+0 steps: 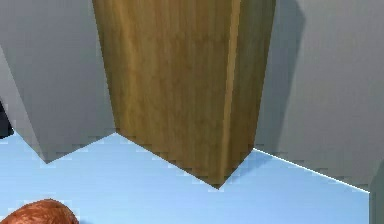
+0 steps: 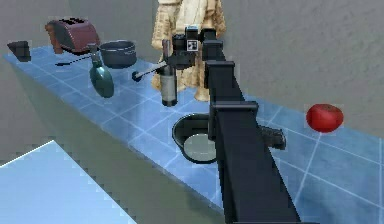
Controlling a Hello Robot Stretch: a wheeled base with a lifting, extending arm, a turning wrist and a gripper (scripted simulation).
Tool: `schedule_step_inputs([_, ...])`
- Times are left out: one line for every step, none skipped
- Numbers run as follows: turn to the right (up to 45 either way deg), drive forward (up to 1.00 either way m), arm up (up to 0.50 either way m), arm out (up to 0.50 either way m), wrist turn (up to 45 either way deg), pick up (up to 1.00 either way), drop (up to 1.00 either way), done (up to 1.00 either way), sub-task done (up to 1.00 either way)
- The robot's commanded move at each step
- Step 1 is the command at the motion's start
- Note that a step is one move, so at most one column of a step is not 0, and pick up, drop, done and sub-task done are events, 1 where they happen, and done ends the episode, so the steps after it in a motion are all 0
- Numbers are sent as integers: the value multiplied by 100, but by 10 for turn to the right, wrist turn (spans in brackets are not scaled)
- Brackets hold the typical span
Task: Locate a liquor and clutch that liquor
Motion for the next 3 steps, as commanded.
schedule_step_inputs([0,0,0,0,210,0,0,0,0])
schedule_step_inputs([0,0,0,0,0,100,0,0,0])
schedule_step_inputs([0,0,0,0,0,0,0,100,0])
